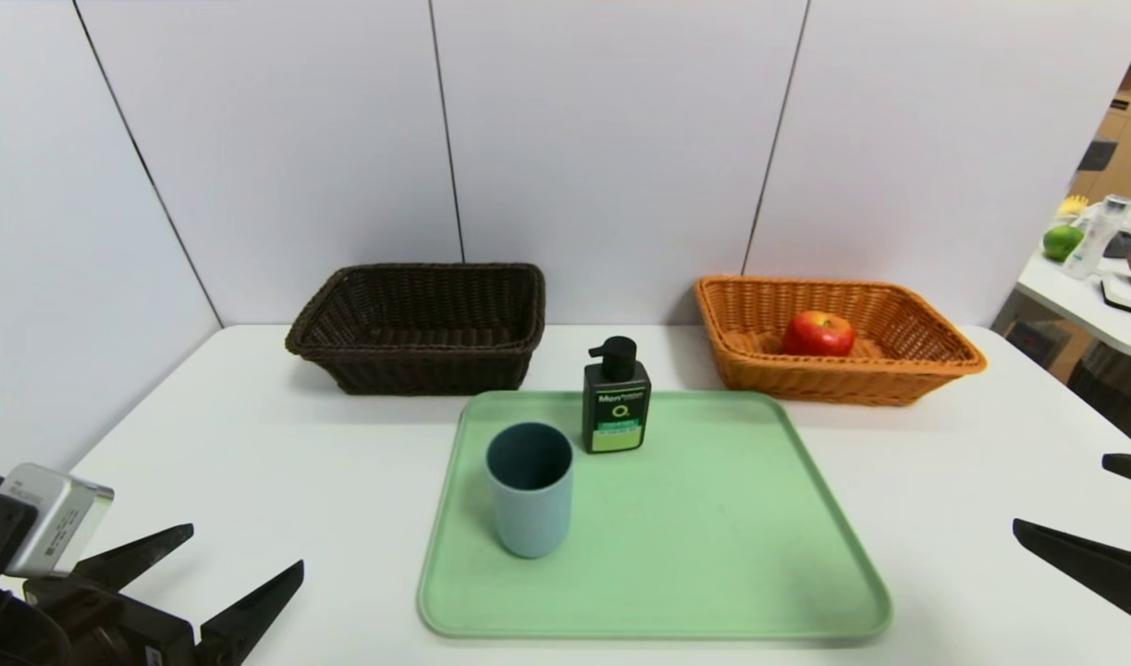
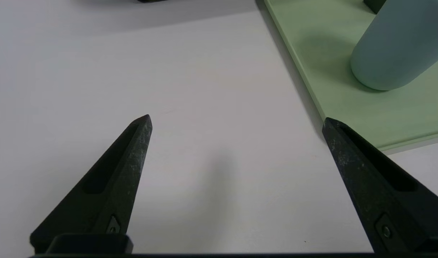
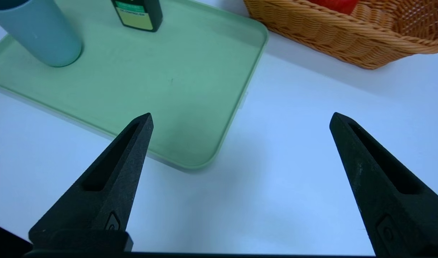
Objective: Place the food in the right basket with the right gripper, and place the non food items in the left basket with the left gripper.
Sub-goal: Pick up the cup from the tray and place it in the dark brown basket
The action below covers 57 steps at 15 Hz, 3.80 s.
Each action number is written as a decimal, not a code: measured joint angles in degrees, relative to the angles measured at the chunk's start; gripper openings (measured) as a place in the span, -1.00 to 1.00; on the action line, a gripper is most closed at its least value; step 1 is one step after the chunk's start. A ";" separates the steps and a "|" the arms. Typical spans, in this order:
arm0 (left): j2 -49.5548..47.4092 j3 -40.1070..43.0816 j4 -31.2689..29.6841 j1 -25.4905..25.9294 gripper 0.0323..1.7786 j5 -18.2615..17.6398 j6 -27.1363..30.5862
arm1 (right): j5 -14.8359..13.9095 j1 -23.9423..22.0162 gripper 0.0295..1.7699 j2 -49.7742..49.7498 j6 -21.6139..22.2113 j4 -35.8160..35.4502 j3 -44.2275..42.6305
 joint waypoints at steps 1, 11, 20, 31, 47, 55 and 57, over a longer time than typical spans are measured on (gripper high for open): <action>0.16 -0.06 -0.02 -0.05 0.90 0.00 0.00 | 0.41 0.01 0.91 -0.46 0.05 -2.93 2.38; 10.03 -13.09 3.44 -3.16 0.90 -0.27 -0.88 | 0.96 2.24 0.91 -0.61 0.16 -8.70 7.84; 17.62 -45.24 38.17 -8.20 0.90 -1.60 -8.11 | 1.01 3.82 0.91 -0.05 -0.06 -9.28 9.31; 33.10 -71.60 63.11 -14.69 0.90 -7.55 -18.49 | 0.93 4.67 0.91 -0.49 -0.13 -9.25 10.95; 41.45 -71.18 60.51 -10.69 0.90 -10.95 -20.36 | 0.90 4.67 0.91 -1.82 -0.55 -9.25 11.06; 45.01 -69.05 56.41 -8.48 0.90 -11.33 -20.31 | 0.93 5.06 0.91 -1.90 -0.57 -9.25 10.89; 45.81 -68.39 55.61 -8.02 0.90 -11.24 -20.31 | 0.94 5.19 0.91 -1.90 -0.59 -9.25 10.84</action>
